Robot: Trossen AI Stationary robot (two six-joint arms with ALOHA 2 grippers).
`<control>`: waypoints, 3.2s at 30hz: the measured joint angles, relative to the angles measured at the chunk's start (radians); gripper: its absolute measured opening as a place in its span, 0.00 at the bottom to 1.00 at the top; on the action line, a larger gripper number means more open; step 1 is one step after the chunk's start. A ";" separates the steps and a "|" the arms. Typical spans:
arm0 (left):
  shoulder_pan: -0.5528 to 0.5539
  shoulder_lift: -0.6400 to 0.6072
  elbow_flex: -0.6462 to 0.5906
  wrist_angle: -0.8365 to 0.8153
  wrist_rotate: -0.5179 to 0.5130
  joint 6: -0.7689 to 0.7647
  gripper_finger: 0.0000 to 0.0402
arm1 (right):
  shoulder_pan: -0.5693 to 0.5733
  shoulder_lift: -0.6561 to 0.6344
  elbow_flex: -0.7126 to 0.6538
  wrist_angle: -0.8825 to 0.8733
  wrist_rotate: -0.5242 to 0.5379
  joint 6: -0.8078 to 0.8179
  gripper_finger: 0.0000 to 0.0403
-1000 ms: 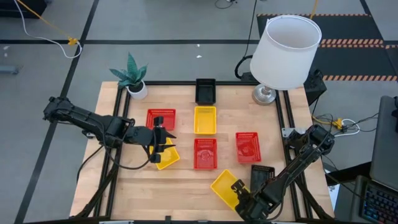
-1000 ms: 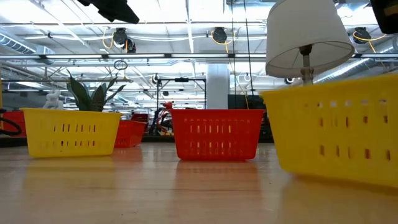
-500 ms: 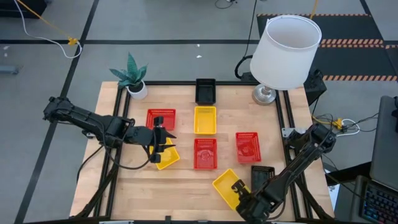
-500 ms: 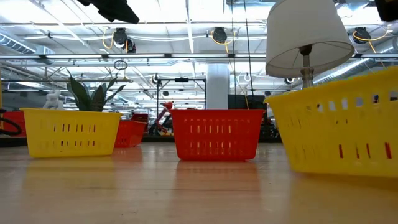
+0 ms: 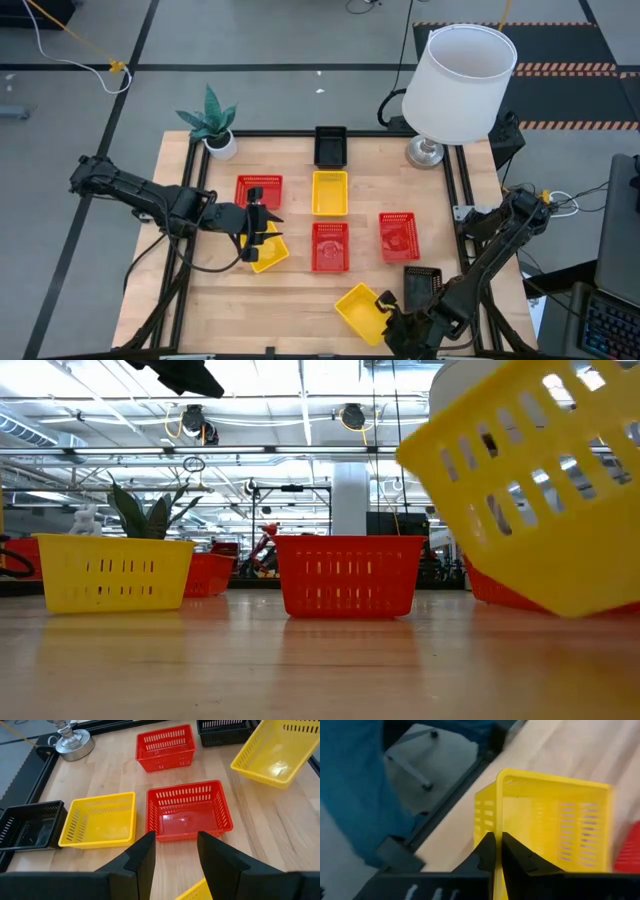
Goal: Stack baskets by color
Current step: Stack the bottom right yellow bin on top of the top yellow bin
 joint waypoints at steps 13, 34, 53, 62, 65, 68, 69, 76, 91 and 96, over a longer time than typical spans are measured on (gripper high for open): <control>0.000 0.000 0.000 0.000 0.000 -0.002 0.37 | 0.000 -0.004 0.093 -0.040 0.067 -0.010 0.02; 0.000 0.000 0.000 0.000 0.000 0.037 0.37 | -0.220 -0.004 0.394 -0.360 0.427 -0.121 0.02; 0.000 -0.001 0.000 -0.020 0.000 0.129 0.37 | -0.597 -0.025 0.367 -0.349 0.412 -0.218 0.02; 0.000 -0.001 0.000 -0.035 0.000 0.092 0.37 | -0.695 -0.026 0.293 -0.185 0.412 -0.253 0.02; 0.000 -0.001 0.000 -0.041 0.000 0.067 0.37 | -0.725 -0.026 0.261 -0.171 0.411 -0.256 0.02; 0.000 -0.001 0.000 -0.061 0.000 0.061 0.37 | -0.746 -0.026 0.232 -0.150 0.410 -0.254 0.02; 0.000 -0.001 0.000 -0.063 0.000 0.061 0.37 | -0.751 -0.026 0.224 -0.145 0.407 -0.254 0.02; 0.000 -0.001 0.000 -0.057 0.000 0.074 0.37 | -0.776 -0.026 0.134 -0.026 0.307 -0.256 0.02; 0.014 -0.001 0.000 -0.057 0.000 0.071 0.37 | -0.797 -0.017 0.021 0.124 0.307 -0.252 0.02; 0.031 -0.001 0.000 -0.057 0.000 0.033 0.37 | -0.796 -0.007 0.006 0.147 0.308 -0.220 0.02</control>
